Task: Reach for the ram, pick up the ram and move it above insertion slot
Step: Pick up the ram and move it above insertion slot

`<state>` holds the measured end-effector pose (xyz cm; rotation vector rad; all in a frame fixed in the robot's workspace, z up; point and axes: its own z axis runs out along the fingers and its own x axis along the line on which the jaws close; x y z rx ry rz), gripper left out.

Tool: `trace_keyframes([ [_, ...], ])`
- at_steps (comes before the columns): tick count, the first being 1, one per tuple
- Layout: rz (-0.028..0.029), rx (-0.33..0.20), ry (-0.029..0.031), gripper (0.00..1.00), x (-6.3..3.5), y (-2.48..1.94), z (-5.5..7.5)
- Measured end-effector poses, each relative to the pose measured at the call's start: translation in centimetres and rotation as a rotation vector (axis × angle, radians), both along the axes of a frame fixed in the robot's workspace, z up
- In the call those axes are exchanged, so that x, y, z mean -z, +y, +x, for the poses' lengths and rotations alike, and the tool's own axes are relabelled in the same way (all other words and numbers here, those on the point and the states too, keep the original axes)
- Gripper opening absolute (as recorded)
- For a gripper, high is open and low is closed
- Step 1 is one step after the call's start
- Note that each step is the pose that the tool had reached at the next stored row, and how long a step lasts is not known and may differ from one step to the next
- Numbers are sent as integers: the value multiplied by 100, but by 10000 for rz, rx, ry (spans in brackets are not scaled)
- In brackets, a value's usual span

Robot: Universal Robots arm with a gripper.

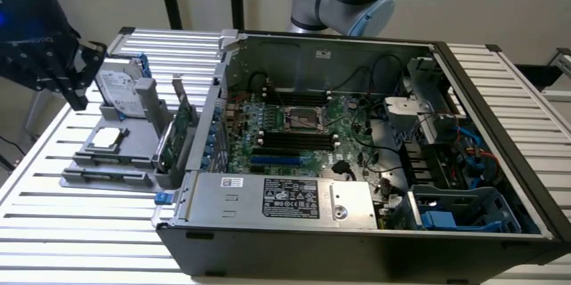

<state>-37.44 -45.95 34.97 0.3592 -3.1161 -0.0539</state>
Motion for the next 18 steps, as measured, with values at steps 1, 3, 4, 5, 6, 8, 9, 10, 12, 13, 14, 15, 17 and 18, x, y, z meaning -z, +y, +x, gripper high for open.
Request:
trace_keyframes([
  [1,0,-180,0,11,2,0,0],
  [3,0,-546,1,11,6,0,0],
  [4,0,-724,1,11,8,0,0],
  [5,0,-905,0,11,11,0,0],
  [6,0,-1090,1,11,13,0,0],
  [8,0,-1451,0,11,18,0,0],
  [9,0,-1629,0,11,20,0,0],
  [10,0,-1810,0,11,22,0,0],
  [12,-1,-2169,1,11,26,0,0],
  [13,0,-2365,1,11,28,0,0],
  [14,0,-2545,0,11,31,0,0],
  [15,0,-2726,0,11,33,0,0],
  [17,0,-3085,1,11,37,0,0],
  [18,0,-3264,0,11,40,0,0],
])
